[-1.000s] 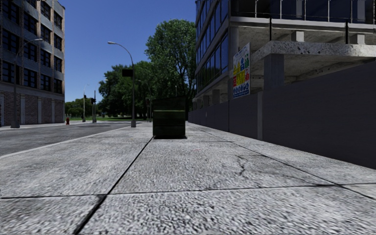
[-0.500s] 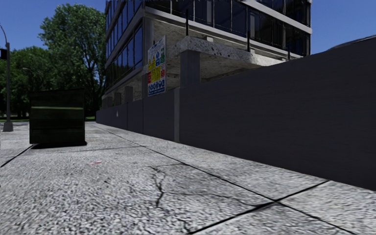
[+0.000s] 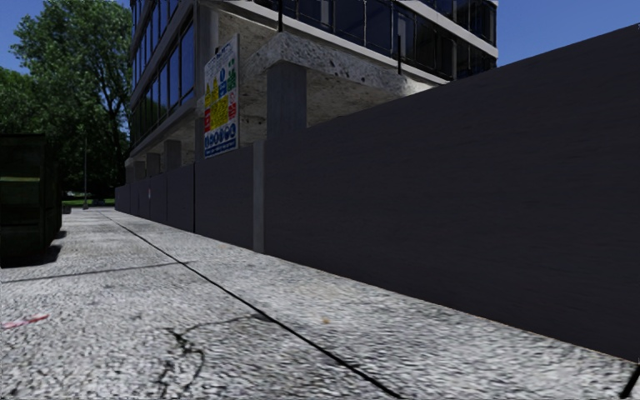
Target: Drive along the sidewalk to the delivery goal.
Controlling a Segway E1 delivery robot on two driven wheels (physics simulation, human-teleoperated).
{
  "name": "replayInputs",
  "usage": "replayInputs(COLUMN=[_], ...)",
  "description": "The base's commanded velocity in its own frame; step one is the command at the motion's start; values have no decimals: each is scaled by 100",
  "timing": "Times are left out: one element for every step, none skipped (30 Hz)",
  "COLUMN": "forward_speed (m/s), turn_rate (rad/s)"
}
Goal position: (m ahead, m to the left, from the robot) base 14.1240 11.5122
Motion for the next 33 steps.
replayInputs(forward_speed=[200, 200, 200, 200, 200, 200, 200, 200, 200, 200, 200, 200, 200, 200, 200, 200, 200, 200, 200, 200, 200, 200, 200, 200, 200, 200, 200, 200, 200, 200, 200, 200, 200], turn_rate=[120, 120, 120, 120, 120, 119, 119, 108, 101, 90, 90, 61, 51, 43, 19, 1, 0, 0, 0, 0, 0, 0, 0, 0, 0, 0, 0, 1, 1, 3, 12, 14, 15])
